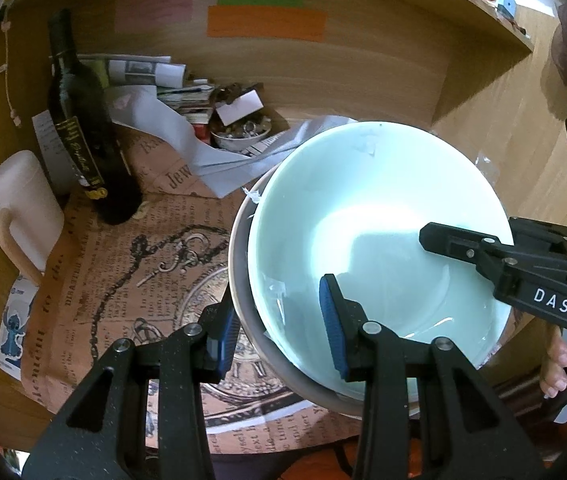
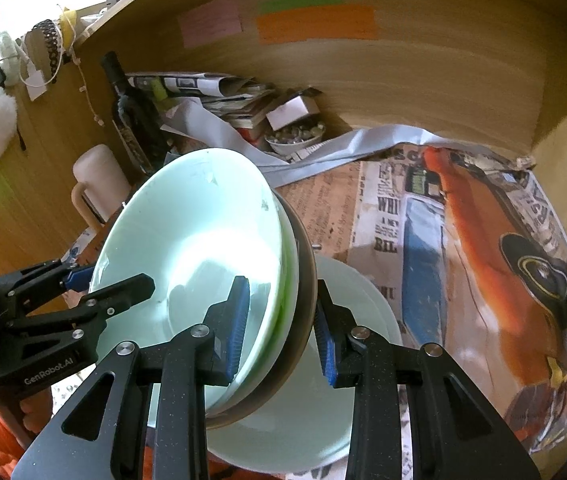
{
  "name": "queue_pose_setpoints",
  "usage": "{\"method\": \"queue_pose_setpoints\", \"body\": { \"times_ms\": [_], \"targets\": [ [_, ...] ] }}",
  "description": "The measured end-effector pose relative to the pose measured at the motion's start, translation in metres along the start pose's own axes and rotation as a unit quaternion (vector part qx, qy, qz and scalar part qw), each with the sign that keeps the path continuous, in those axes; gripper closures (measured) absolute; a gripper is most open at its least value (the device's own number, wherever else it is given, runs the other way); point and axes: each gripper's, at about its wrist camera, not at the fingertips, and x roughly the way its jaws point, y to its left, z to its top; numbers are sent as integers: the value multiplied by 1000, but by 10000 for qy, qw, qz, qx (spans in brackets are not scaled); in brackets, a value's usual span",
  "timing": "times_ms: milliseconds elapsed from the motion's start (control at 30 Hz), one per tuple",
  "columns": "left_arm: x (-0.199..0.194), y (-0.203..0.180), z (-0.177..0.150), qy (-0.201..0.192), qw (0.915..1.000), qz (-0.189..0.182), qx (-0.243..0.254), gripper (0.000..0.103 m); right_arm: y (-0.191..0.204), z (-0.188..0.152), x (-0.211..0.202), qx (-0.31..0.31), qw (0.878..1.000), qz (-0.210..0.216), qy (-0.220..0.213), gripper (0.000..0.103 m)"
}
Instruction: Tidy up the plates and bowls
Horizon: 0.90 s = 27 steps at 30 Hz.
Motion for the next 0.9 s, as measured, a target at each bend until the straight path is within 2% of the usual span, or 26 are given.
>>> {"method": "queue_pose_setpoints", "body": {
  "times_ms": [433,900],
  "targets": [
    [14,-22,-13,184,9997,-107,139,65,-20,-17,-2,218,9996,-75,160,75],
    [38,-28,-16,540,9983,-166,168,65,-35,-26,12,414,9981,-66,459,75]
  ]
}}
